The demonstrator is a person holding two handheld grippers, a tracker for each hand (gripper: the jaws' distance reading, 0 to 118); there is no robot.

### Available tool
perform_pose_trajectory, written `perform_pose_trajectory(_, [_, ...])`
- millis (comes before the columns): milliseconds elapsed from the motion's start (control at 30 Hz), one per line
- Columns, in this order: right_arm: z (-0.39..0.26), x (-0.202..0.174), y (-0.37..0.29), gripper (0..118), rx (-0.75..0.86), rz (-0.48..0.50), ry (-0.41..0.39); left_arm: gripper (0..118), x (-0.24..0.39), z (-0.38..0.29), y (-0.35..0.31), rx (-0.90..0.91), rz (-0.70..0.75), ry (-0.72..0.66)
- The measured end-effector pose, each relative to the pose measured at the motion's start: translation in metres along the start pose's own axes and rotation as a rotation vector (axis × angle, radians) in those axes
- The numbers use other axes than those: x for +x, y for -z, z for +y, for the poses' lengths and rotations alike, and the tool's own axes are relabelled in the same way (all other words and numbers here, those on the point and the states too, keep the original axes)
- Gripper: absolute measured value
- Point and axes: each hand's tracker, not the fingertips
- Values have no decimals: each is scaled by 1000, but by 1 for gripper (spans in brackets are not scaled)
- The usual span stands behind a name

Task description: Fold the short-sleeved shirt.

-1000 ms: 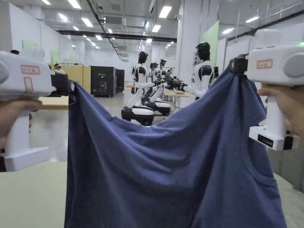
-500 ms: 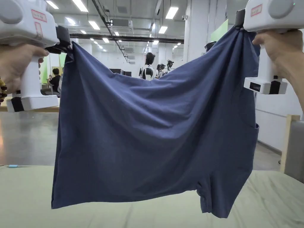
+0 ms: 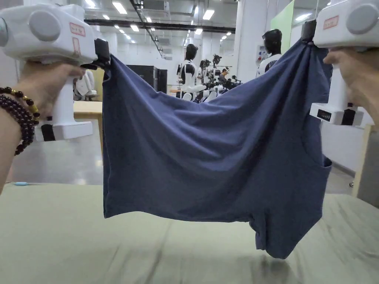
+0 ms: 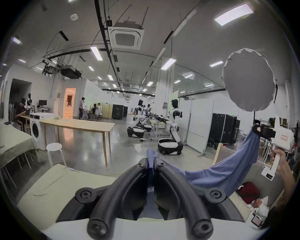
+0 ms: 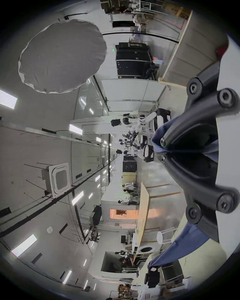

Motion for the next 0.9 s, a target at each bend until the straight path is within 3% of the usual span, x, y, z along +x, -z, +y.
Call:
perform_pose_trajectory(567, [-169, 21, -13, 3, -173, -4, 79, 5, -25, -175, 30, -201, -29, -53])
perform_pose_trajectory(833, [-169, 25, -78, 3, -163, 50, 67, 5, -19, -181, -31, -207, -57, -65])
perform_pose_trajectory(900, [-170, 26, -109, 3, -164, 57, 22, 5, -19, -188, -63, -207, -66, -53])
